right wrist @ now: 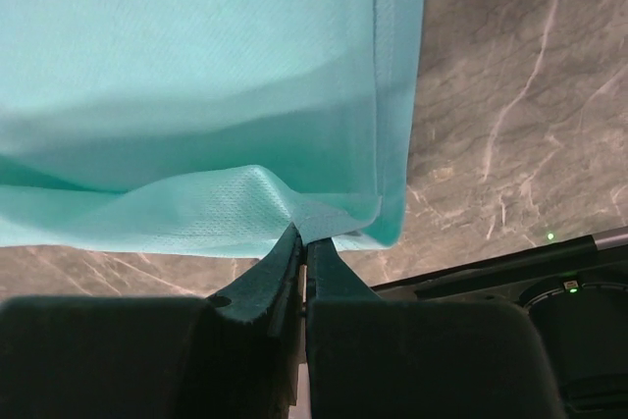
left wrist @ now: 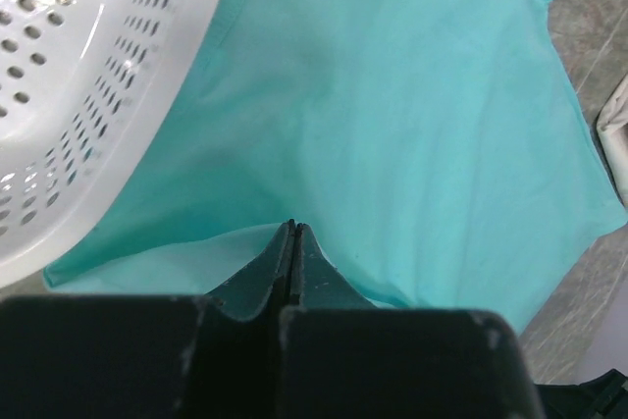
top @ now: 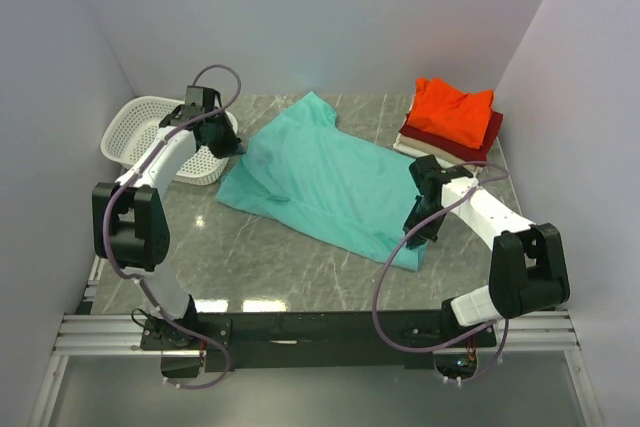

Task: Fold and stack the t-shirts
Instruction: Fold the tshirt

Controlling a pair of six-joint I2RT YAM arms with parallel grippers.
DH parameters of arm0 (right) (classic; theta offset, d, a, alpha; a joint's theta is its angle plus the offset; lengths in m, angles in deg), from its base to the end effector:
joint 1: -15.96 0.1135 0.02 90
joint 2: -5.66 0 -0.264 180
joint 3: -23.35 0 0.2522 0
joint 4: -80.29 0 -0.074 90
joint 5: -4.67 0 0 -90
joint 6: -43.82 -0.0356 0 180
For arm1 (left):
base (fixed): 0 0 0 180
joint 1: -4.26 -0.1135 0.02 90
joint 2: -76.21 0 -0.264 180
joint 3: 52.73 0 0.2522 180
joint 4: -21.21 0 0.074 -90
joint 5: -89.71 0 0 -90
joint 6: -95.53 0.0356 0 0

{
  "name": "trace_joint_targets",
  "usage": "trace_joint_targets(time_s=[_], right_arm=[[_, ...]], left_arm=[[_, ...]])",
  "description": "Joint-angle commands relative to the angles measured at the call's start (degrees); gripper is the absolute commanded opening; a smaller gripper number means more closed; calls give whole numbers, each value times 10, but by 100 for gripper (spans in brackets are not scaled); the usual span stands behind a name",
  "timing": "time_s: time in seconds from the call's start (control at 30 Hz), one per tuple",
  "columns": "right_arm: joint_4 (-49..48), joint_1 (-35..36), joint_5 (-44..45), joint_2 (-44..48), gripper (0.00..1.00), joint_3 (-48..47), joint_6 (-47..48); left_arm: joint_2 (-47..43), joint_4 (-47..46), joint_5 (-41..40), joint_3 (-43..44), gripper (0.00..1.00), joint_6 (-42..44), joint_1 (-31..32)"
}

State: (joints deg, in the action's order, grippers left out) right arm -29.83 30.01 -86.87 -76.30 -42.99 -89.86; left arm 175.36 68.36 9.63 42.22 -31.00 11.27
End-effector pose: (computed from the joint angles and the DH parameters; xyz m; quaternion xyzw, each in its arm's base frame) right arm 0.2273 0.0579 0.1977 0.2550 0.9661 0.0307 0.0279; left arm 0.3780 -0.0527 0.2705 -0.2118 0.9164 -0.1980 0.2759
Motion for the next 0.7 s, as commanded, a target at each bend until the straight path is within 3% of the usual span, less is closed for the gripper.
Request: trace_joint_targets(time_s=[0.0, 0.67], right_arm=[[-12, -13, 3, -10, 0, -23, 11], [-30, -57, 12, -46, 0, -38, 27]], left_arm=[[20, -23, 23, 43, 0, 16, 9], [140, -6, 11, 180, 0, 37, 23]])
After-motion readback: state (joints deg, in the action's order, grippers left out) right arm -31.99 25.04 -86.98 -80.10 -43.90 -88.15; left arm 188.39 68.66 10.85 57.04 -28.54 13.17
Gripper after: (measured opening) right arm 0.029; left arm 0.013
